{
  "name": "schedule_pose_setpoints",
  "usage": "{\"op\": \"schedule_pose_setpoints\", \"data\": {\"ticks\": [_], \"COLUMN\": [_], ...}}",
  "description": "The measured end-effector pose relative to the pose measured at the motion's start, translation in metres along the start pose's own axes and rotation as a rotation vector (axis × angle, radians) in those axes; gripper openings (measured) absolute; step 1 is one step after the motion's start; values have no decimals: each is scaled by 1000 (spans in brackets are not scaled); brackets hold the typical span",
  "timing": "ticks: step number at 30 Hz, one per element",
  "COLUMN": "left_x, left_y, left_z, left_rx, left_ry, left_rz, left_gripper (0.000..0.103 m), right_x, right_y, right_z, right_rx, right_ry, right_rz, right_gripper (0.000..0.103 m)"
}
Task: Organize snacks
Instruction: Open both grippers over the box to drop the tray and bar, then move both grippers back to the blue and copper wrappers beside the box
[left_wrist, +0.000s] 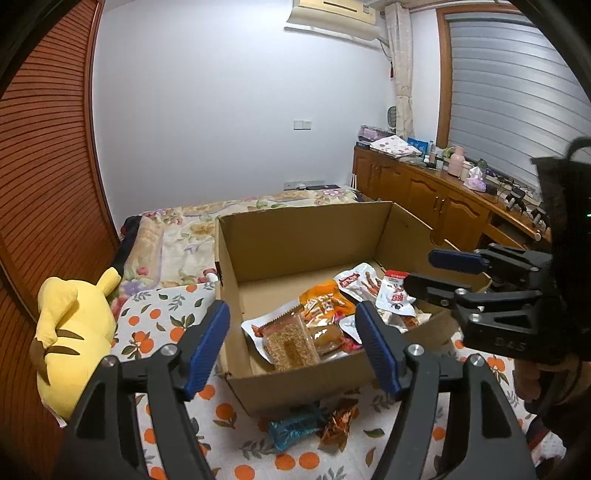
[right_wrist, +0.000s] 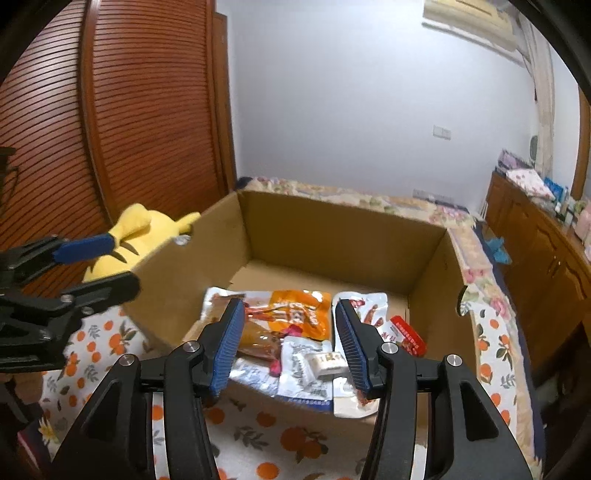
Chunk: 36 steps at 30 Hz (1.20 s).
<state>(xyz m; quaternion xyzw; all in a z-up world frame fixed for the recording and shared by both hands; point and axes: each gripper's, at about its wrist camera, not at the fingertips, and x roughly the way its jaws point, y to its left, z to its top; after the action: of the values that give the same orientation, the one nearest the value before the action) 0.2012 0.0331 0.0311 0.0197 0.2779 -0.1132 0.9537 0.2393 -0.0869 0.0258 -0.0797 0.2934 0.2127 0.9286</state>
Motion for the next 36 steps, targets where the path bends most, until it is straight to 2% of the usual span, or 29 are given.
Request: {"op": "schedule_pose_setpoints", "data": {"ticks": [6, 9, 16, 27, 36], "left_x": [-21, -31, -45, -25, -15], "left_y": [-4, -4, 0, 20, 34], "left_z": [-11, -17, -41, -89, -111], "left_rx": [-8, -13, -26, -72, -95], "left_ry": [-11, -20, -19, 43, 77], "left_rz": [-16, -19, -17, 10, 13], "left_gripper": [75, 78, 79, 79, 79], "right_x": [-33, -41, -47, 6, 54], "right_y": [15, 20, 36, 62, 74], "right_z": [-14, -21, -42, -66, -79], "right_rx": [-22, -22, -33, -44, -40], "right_ry": [-46, -44, -25, 106, 220], "right_rz": [45, 66, 114, 170, 162], "right_gripper": [52, 52, 52, 50, 49]}}
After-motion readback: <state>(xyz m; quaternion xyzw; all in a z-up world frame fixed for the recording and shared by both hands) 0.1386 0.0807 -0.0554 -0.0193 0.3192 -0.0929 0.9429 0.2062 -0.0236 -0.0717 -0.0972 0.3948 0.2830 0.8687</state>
